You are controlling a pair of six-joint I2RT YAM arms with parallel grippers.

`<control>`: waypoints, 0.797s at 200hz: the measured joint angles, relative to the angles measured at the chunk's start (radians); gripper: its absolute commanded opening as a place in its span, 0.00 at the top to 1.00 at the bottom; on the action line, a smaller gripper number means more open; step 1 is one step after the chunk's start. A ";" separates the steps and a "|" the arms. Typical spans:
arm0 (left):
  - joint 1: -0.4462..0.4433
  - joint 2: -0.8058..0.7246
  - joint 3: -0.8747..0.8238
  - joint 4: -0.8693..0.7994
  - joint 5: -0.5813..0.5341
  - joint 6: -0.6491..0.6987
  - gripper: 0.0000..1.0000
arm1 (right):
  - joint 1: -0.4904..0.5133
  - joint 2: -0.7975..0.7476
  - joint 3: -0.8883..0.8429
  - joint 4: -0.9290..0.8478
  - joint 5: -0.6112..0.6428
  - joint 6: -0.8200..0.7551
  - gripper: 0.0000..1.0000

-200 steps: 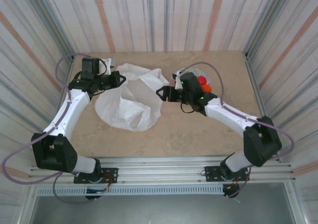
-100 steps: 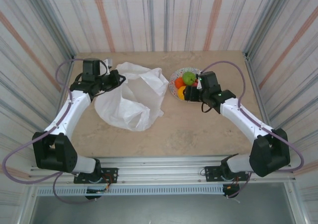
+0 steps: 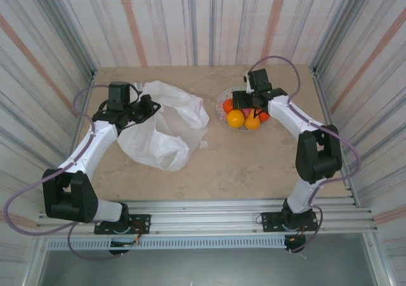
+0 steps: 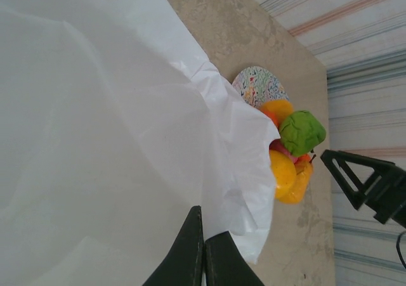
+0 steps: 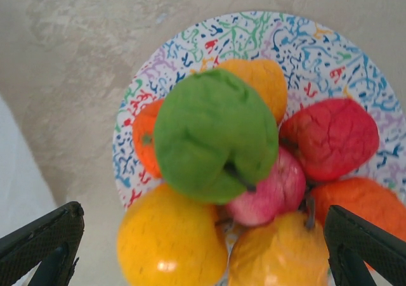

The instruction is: Place the fruits into the plastic bag

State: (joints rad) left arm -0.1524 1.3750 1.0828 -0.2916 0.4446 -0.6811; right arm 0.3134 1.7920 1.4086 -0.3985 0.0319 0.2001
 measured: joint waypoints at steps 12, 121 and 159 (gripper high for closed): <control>-0.003 0.000 0.000 0.000 0.000 -0.003 1.00 | -0.002 0.045 0.042 -0.013 0.001 -0.018 0.01; -0.022 0.000 0.000 0.003 0.000 -0.020 1.00 | -0.005 0.248 0.224 -0.121 -0.002 -0.139 0.13; -0.022 0.000 0.000 0.003 0.000 -0.020 1.00 | -0.006 0.267 0.245 -0.128 -0.002 -0.164 0.25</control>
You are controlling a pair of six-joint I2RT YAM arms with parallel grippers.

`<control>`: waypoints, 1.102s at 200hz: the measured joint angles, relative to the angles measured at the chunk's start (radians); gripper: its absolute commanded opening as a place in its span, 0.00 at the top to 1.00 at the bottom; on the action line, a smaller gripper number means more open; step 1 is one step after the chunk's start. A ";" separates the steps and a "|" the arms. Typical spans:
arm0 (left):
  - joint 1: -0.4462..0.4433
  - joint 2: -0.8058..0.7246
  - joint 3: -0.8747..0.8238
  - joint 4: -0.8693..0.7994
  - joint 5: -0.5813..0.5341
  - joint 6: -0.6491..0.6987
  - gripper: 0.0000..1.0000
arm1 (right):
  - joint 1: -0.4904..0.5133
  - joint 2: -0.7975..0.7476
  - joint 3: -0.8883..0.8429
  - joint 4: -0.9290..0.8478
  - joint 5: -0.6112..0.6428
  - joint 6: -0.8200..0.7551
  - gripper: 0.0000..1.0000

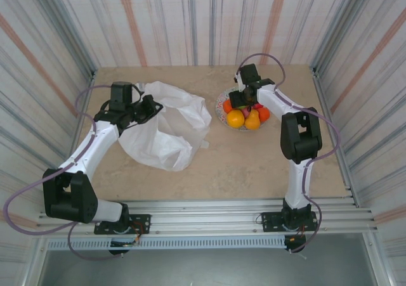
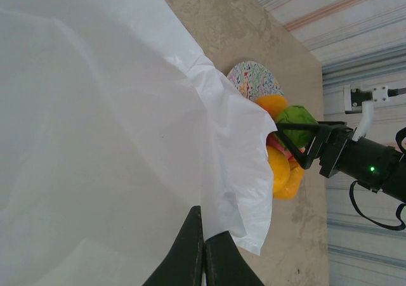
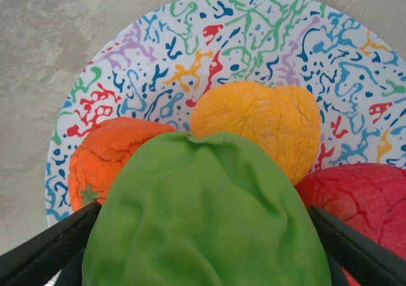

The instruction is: Place the fruits into the plastic bag

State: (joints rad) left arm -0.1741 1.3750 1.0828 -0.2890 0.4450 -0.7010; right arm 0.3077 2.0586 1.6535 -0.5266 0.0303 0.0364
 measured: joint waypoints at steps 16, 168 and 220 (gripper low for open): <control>0.000 0.000 0.000 0.000 0.000 0.000 1.00 | 0.000 0.000 0.000 -0.002 0.000 -0.005 0.32; -0.003 -0.001 -0.001 -0.001 -0.012 -0.014 1.00 | 0.046 -0.423 -0.257 0.066 -0.100 0.045 0.46; -0.018 -0.008 -0.018 -0.001 -0.019 -0.030 1.00 | 0.326 -0.653 -0.666 0.237 -0.212 0.143 0.46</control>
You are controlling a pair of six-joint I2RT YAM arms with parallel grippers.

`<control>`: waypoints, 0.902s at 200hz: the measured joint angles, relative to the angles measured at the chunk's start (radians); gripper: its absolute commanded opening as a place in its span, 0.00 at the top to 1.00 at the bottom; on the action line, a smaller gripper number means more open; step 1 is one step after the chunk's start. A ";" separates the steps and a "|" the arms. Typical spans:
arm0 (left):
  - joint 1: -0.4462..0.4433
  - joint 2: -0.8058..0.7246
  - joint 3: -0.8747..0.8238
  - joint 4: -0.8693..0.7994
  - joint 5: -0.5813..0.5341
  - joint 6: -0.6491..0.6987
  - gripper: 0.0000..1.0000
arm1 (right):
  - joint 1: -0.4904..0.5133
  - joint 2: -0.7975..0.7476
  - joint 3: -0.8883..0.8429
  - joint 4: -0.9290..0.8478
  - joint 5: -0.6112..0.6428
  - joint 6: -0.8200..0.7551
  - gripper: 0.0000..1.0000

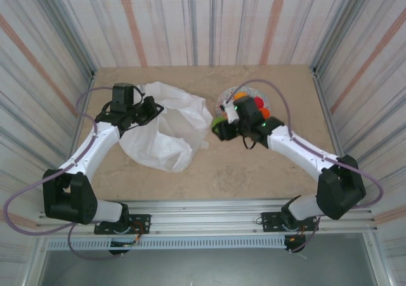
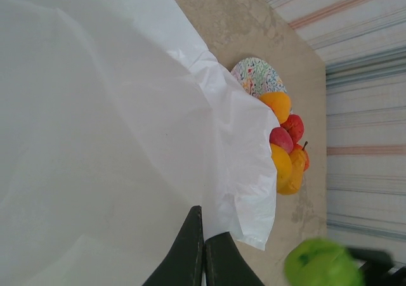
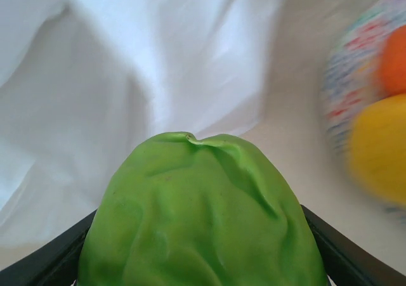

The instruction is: Place the fruits into the plastic bag

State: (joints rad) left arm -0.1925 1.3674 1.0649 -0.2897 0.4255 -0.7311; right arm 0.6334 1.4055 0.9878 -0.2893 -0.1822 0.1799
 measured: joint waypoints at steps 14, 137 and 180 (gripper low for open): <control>-0.006 0.000 -0.003 0.001 0.000 -0.006 1.00 | 0.074 -0.002 -0.072 0.053 -0.003 0.019 0.46; -0.042 -0.009 -0.023 0.008 0.023 -0.050 1.00 | 0.178 0.391 -0.034 0.555 0.005 0.100 0.51; -0.084 -0.025 -0.027 0.017 0.031 -0.100 1.00 | 0.207 0.473 0.054 0.673 0.035 0.127 0.51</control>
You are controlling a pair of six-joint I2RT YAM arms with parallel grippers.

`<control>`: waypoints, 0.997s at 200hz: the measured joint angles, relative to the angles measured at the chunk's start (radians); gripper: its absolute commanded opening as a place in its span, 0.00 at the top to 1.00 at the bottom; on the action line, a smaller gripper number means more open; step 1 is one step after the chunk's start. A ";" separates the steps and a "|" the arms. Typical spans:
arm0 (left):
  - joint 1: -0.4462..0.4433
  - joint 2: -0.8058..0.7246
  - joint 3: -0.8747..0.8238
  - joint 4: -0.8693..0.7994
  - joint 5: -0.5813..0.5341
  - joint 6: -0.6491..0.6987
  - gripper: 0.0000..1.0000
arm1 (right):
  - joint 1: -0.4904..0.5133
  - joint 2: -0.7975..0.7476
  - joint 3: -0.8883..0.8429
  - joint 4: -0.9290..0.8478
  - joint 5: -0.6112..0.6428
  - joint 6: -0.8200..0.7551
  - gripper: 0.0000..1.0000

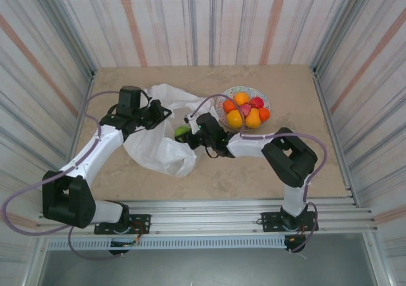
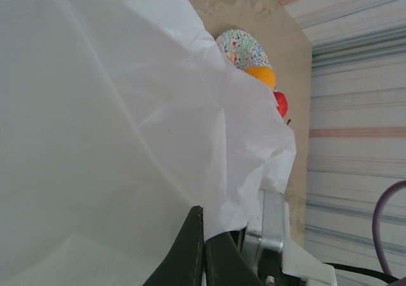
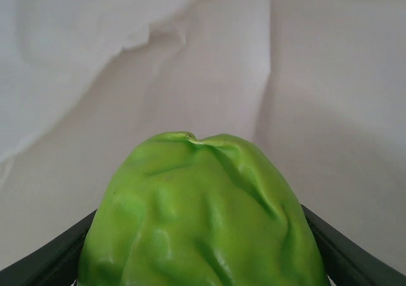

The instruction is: Place the fruits into the plastic bag

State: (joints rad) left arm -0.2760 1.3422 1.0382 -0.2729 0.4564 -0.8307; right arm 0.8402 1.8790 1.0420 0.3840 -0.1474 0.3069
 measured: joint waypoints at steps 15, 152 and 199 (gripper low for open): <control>-0.019 -0.005 -0.001 0.014 0.005 -0.026 1.00 | 0.006 0.024 0.023 0.024 0.024 0.001 0.50; -0.039 -0.039 -0.089 0.201 0.063 -0.275 1.00 | 0.005 0.235 0.126 0.161 0.127 0.020 0.36; -0.037 -0.016 -0.114 0.235 0.077 -0.286 1.00 | 0.010 0.236 0.139 0.162 0.115 0.076 0.19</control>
State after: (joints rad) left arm -0.3134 1.3266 0.9245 -0.0376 0.5335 -1.1164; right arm 0.8505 2.1147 1.1812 0.5457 -0.0326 0.3828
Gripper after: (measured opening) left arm 0.045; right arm 0.770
